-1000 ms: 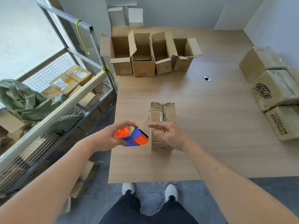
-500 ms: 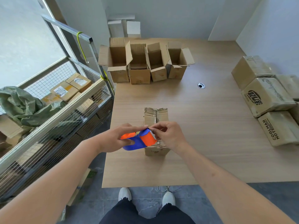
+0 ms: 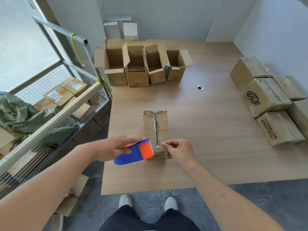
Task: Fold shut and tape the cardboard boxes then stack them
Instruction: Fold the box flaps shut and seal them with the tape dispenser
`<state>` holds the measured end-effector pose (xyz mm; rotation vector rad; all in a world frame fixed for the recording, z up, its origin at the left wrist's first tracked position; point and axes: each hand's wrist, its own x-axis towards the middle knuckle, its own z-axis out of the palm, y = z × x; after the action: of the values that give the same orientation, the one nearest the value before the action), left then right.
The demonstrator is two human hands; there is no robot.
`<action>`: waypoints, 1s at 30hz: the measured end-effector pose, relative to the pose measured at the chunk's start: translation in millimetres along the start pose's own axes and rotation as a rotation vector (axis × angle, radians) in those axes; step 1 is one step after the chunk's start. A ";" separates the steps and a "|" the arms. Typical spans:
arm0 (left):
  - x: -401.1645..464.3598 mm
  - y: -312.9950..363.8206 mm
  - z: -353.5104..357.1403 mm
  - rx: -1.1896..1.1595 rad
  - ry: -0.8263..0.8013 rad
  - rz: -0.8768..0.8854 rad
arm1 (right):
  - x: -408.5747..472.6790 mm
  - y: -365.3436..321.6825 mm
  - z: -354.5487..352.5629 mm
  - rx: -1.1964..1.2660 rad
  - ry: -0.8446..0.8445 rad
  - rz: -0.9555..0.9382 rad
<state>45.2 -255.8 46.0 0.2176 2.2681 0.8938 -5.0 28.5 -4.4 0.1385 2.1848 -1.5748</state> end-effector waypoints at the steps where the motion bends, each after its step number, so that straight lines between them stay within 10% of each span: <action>1: 0.2 0.8 -0.1 0.006 -0.010 -0.001 | -1.9 1.4 2.0 0.004 0.010 0.008; 30: 5.3 -15.0 8.7 0.048 -0.033 -0.156 | 5.4 24.1 -17.6 -0.061 0.177 0.097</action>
<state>48.1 -260.4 28.6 0.0743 2.2431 0.7503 -7.0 52.2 -23.2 0.3726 2.3195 -1.4910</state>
